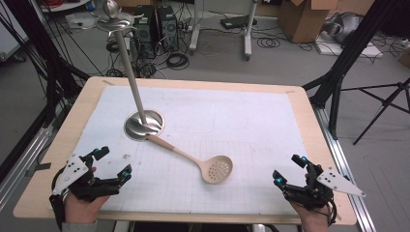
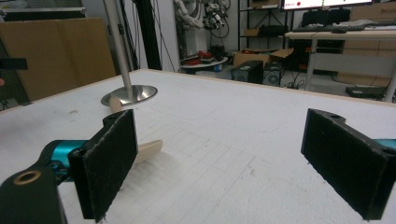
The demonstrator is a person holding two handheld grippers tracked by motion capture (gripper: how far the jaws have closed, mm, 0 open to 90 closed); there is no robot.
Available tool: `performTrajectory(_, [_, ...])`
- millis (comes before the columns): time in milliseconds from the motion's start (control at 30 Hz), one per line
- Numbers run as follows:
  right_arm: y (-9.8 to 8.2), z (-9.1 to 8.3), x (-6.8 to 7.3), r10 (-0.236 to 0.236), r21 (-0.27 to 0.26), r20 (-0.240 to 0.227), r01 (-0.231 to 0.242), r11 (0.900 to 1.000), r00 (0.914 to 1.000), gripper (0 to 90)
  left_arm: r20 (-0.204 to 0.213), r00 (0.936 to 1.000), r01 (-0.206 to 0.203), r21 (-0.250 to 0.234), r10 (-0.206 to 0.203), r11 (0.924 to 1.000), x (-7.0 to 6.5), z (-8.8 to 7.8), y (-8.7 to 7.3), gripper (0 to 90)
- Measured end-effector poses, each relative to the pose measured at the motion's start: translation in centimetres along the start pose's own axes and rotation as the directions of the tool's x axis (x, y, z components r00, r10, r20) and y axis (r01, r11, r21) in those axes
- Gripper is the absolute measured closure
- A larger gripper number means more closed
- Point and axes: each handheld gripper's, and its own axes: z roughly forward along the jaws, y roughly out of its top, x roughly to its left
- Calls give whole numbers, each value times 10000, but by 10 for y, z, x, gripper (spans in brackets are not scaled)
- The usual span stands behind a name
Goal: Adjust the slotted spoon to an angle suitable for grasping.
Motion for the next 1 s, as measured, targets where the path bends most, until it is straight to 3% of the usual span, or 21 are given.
performTrajectory(200, [1, -7, -2, 216, -184, -125, -219, 9996, 9997, 98, 233, 9997, -13, -211, 18, 9998, -1, 5, 1, 19])
performTrajectory(300, [0, -7, -2, 258, -316, -201, -264, 9992, 9995, 98, 883, 9960, -131, -48, 134, 9999, -4, 10, 0, 19])
performTrajectory(400, [-3, -5, -3, 310, -54, -137, -310, 9995, 9994, 98, 1001, 9949, 93, -107, -82, 9999, -4, 14, -2, 19])
performTrajectory(433, [-3, -5, -3, 364, 18, -102, -364, 9993, 9993, 98, 1255, 9920, 92, 84, -102, 9999, -5, 19, -2, 19])
performTrajectory(500, [-4, -5, -4, 359, 32, -131, -359, 9994, 9993, 98, 1328, 9911, -128, 307, 86, 9994, -10, 26, 2, 19])
performTrajectory(633, [-2, -4, -3, -169, 398, -442, 187, 9990, 9989, 98, 1657, 9855, -437, 466, 355, 9980, -21, 38, 7, 19])
performTrajectory(700, [-1, -4, -3, -171, 406, -537, 193, 9990, 9984, 98, 1986, 9782, -737, 584, 608, 9956, -31, 53, 11, 19])
performTrajectory(800, [-1, -3, -3, -53, 390, -600, 76, 9992, 9982, 98, 2340, 9701, -812, 628, 644, 9947, -35, 68, 13, 28])
performTrajectory(867, [-1, -3, -3, -57, 371, -620, 80, 9993, 9981, 98, 2345, 9707, -712, 732, 523, 9948, -38, 77, 14, 31])
performTrajectory(933, [0, -2, -2, -30, 388, -706, 58, 9992, 9975, 98, 2317, 9718, -659, 865, 443, 9941, -41, 81, 15, 107])
performTrajectory(967, [0, -2, -1, -27, 385, -752, 56, 9992, 9972, 98, 2564, 9653, -735, 872, 489, 9935, -46, 90, 16, 127])
performTrajectory(1000, [0, -2, -1, -27, 385, -752, 56, 9992, 9972, 98, 2564, 9653, -735, 872, 489, 9935, -46, 90, 16, 138])
